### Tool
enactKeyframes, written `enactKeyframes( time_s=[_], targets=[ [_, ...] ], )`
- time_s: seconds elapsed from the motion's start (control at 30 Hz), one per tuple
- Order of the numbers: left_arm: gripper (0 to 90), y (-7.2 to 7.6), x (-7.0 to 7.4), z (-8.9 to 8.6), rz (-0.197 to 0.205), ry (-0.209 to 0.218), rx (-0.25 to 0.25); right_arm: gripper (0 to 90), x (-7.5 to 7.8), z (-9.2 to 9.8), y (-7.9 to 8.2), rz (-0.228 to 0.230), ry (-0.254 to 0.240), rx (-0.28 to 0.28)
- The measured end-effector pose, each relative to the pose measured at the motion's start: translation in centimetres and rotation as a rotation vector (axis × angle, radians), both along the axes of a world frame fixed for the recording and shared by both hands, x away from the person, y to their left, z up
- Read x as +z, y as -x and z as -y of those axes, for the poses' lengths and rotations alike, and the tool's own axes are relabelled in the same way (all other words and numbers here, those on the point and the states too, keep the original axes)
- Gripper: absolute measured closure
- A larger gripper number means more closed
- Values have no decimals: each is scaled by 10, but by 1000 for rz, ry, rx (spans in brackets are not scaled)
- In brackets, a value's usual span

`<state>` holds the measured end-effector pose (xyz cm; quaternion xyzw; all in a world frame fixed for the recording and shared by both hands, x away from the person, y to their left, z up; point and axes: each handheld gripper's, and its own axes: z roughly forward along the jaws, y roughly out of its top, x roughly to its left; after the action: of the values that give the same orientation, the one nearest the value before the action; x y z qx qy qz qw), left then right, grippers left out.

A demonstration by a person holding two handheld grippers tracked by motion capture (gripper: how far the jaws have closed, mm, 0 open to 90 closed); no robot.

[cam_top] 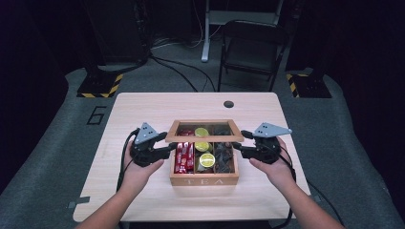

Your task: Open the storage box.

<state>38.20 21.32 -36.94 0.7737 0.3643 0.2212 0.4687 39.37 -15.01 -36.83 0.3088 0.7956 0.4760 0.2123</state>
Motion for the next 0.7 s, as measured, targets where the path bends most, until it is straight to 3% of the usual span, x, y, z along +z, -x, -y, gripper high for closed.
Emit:
enactKeyframes(
  time_s=[0.17, 0.33, 0.7],
  targets=[
    [471, -7, 8, 0, 4, 6, 3, 444, 6, -1, -5, 19, -11, -7],
    [472, -16, 15, -1, 6, 46, 20, 430, 10, -1, -16, 20, -4, -20],
    [481, -25, 26, 0, 8, 39, 29, 452, 10, -2, -32, 13, 7, -32]
  ],
)
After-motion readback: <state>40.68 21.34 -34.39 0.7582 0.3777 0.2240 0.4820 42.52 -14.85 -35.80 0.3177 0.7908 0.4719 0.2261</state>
